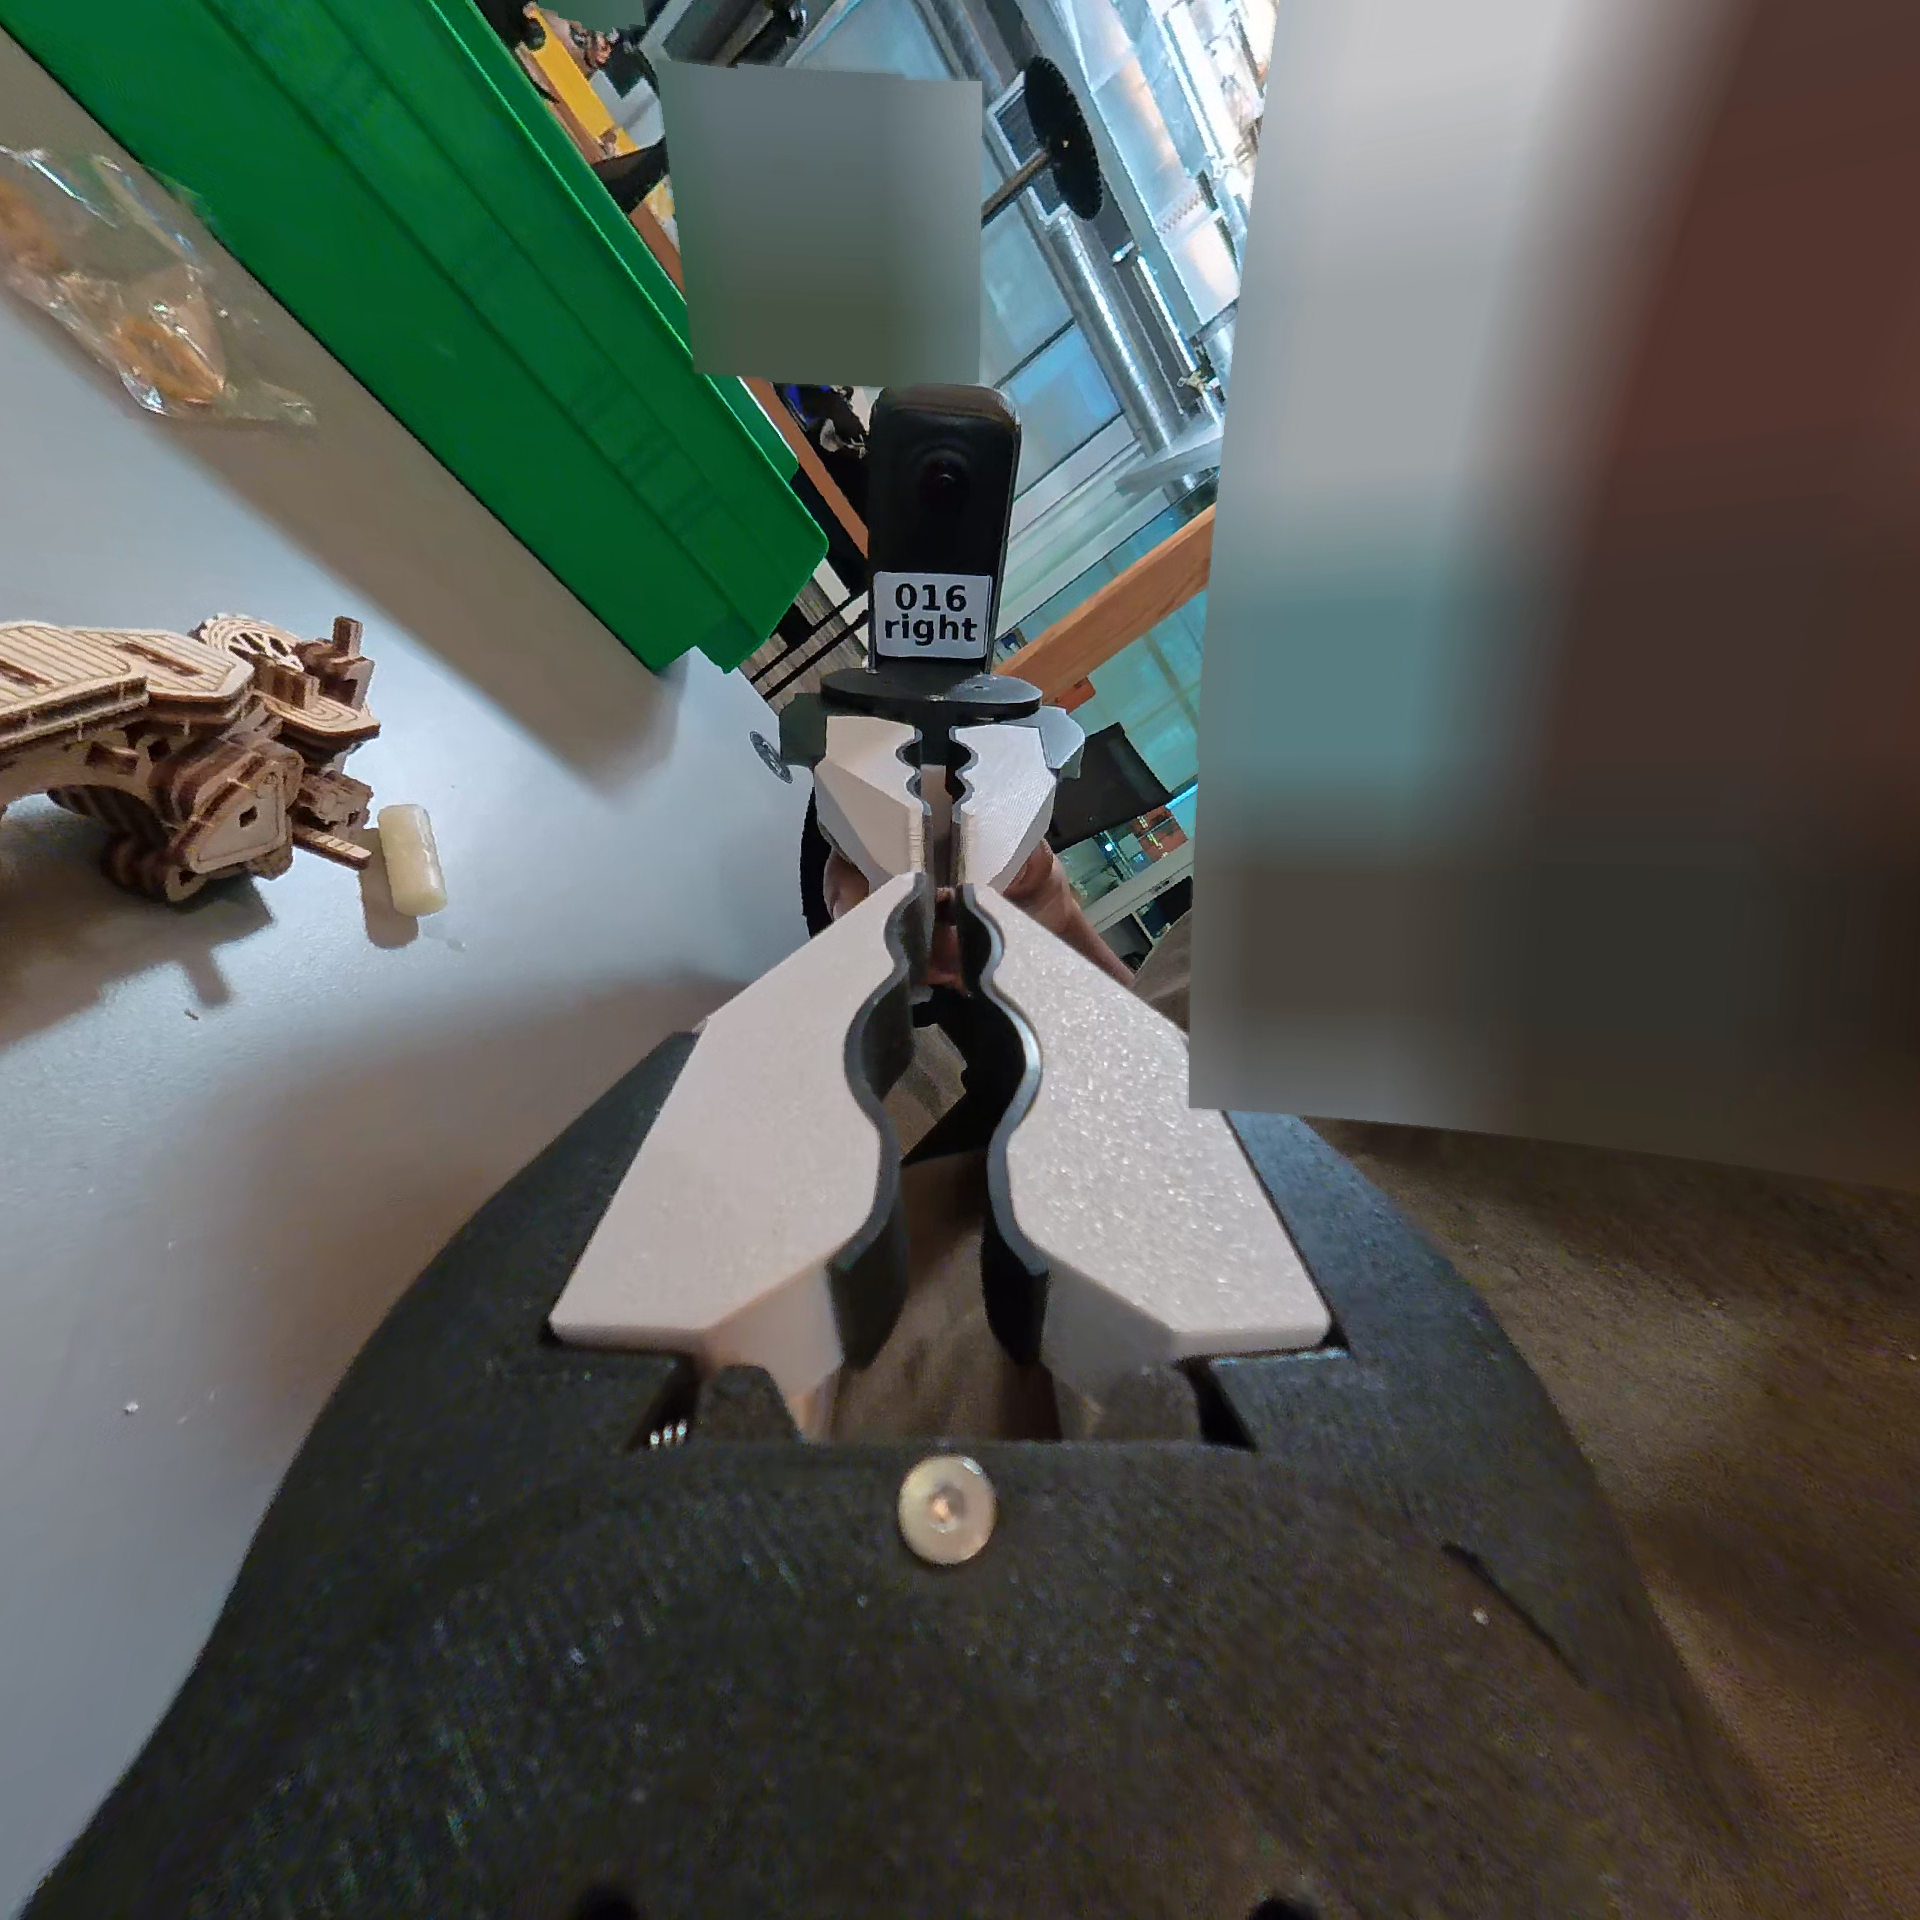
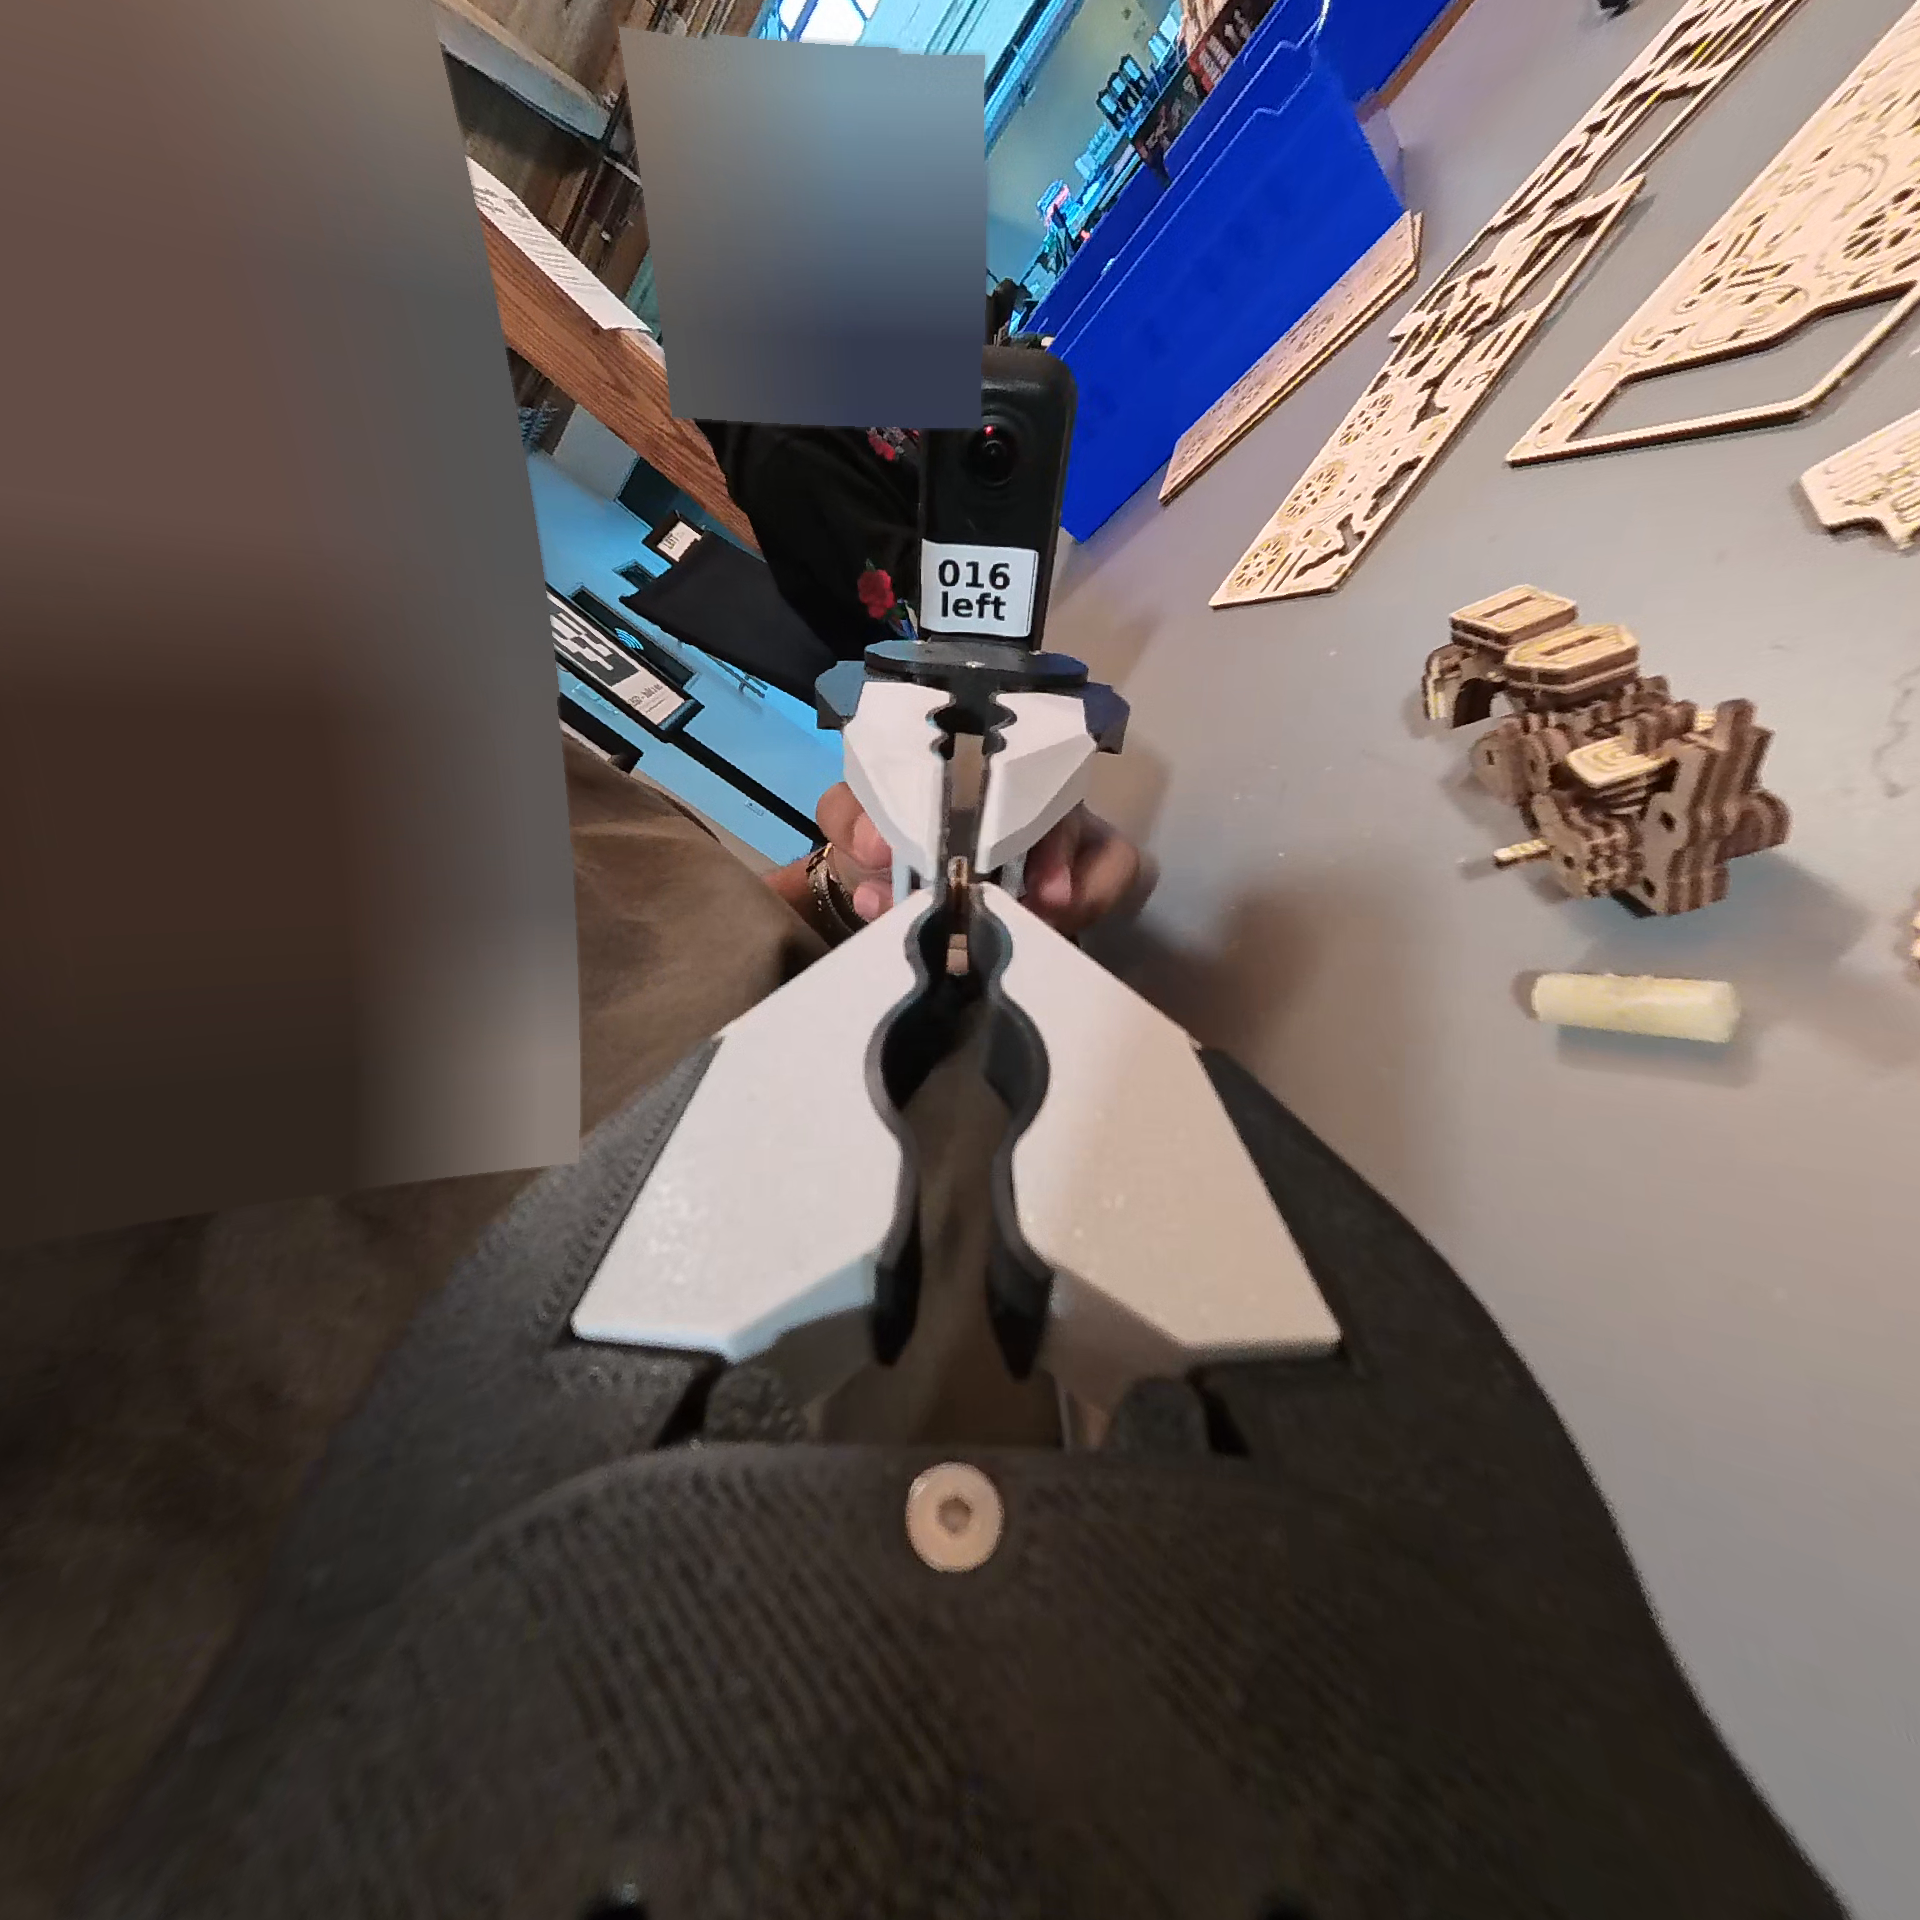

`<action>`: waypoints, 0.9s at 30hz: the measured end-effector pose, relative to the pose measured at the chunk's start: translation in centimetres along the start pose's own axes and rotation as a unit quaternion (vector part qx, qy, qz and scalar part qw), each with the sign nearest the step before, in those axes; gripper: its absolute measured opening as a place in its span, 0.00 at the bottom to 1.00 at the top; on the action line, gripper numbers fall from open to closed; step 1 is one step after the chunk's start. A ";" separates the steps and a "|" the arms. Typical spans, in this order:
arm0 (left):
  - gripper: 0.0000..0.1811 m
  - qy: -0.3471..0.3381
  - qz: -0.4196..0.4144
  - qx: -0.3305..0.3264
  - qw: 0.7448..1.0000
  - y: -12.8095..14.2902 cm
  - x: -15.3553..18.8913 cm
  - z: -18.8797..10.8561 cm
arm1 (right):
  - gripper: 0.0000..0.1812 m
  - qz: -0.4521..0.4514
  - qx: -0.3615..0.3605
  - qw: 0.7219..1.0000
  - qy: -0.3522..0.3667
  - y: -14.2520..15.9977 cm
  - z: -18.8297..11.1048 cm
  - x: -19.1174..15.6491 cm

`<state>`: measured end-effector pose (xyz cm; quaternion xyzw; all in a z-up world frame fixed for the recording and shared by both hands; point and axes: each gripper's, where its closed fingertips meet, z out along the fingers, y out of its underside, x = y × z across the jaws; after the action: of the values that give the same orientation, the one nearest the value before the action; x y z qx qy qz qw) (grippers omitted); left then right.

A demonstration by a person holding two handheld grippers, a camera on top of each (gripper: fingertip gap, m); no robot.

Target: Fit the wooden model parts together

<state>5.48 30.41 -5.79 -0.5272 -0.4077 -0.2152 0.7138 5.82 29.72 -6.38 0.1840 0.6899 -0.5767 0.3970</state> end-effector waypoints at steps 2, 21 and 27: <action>0.01 0.001 -0.002 0.000 1.000 0.0 0.0 0.0 | 0.00 0.000 0.000 1.000 0.000 0.0 0.0 0.0; 0.01 -0.007 0.007 0.002 1.000 -0.1 -0.1 0.1 | 0.00 0.005 0.003 1.000 -0.002 -0.1 -0.1 0.0; 0.07 0.004 -0.005 0.008 1.000 -0.2 0.1 0.0 | 0.00 0.004 0.008 1.000 0.002 -0.2 -0.2 0.3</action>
<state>5.35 30.38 -5.62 -0.5185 -0.4095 -0.2171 0.7186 5.40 29.84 -6.44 0.1905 0.6854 -0.5802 0.3966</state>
